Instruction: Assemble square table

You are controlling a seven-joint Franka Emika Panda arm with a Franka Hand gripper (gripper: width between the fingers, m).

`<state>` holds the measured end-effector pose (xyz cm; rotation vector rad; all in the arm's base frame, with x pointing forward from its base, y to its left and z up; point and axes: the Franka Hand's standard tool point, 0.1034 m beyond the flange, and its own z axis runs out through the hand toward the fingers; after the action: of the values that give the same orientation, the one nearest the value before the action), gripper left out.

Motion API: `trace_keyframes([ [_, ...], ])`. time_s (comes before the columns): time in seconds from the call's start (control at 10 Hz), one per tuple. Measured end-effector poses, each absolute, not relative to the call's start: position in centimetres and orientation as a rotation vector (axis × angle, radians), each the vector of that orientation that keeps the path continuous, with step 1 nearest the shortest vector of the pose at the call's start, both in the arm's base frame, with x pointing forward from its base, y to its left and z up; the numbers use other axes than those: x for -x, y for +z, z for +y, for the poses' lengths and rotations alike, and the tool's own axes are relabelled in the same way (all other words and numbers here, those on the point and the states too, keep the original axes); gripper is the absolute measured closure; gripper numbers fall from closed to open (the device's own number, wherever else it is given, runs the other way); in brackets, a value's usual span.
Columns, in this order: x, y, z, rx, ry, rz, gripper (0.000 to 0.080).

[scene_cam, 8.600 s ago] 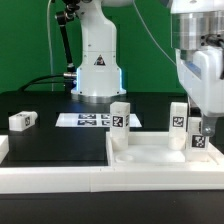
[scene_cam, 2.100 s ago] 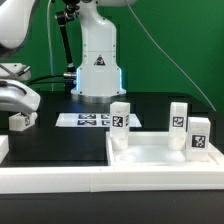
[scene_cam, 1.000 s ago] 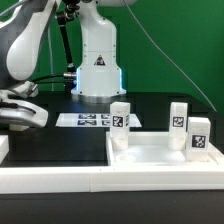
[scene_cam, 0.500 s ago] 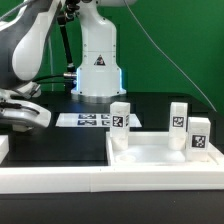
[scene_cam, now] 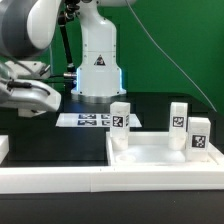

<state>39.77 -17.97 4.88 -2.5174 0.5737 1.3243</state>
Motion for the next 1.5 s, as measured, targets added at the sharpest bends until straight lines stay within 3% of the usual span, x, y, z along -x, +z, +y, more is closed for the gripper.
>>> trace_keyframes([
  [0.2, -42.0, 6.5, -17.3, 2.550, 1.295, 0.608, 0.0511],
  [0.5, -42.6, 5.8, -18.0, 2.617, 1.208, 0.608, 0.0511],
  [0.7, -43.5, 5.9, -17.8, 2.748, 0.995, 0.614, 0.0511],
  [1.0, -46.5, 8.2, -14.8, 2.863, 0.774, 0.614, 0.0511],
  [1.5, -48.3, 8.1, -14.8, 3.050, 0.258, 0.621, 0.0510],
])
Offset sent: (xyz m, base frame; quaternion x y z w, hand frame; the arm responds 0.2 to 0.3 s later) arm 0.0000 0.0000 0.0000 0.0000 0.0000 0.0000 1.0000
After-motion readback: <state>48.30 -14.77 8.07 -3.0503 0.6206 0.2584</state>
